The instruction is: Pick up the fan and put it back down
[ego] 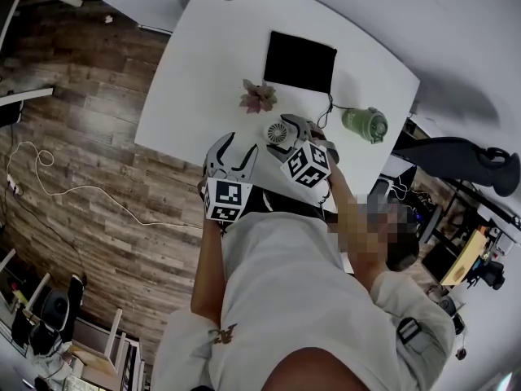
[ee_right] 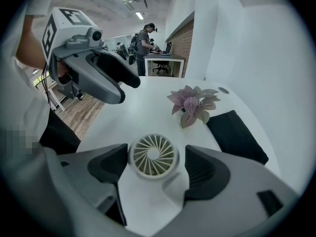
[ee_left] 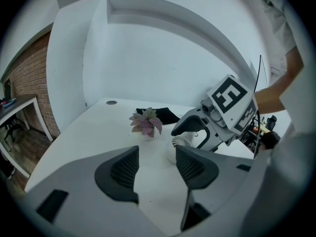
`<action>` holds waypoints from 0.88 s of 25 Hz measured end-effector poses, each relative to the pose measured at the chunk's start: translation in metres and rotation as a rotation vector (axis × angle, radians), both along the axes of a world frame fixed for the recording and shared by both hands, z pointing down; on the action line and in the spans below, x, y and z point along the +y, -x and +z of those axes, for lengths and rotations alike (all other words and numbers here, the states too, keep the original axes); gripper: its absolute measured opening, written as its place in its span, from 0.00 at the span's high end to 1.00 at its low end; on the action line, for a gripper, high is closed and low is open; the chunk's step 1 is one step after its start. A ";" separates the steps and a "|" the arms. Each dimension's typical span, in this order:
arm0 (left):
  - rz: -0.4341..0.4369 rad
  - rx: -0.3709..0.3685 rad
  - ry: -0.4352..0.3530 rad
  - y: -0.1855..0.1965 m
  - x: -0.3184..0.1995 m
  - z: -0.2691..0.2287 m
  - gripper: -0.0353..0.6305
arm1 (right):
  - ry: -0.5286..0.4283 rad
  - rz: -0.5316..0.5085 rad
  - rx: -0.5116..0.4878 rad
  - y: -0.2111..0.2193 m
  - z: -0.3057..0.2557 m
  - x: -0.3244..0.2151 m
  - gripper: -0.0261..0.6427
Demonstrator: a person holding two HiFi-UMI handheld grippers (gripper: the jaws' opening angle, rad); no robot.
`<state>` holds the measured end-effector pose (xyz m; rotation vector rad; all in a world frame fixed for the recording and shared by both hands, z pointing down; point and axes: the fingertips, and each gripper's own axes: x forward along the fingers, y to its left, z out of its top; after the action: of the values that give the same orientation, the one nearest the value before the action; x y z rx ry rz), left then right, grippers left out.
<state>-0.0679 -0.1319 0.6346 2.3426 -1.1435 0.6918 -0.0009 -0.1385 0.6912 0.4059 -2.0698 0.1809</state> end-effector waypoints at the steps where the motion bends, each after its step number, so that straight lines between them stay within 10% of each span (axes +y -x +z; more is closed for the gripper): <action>1: 0.001 -0.002 0.002 0.000 0.000 0.001 0.60 | 0.004 -0.005 0.000 0.000 0.001 0.000 0.41; 22: -0.015 -0.020 -0.028 -0.002 0.002 -0.009 0.60 | 0.015 -0.063 0.004 0.003 0.009 0.005 0.42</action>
<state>-0.0658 -0.1304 0.6256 2.3525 -1.1859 0.6996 -0.0039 -0.1332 0.6999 0.3312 -2.0735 0.1579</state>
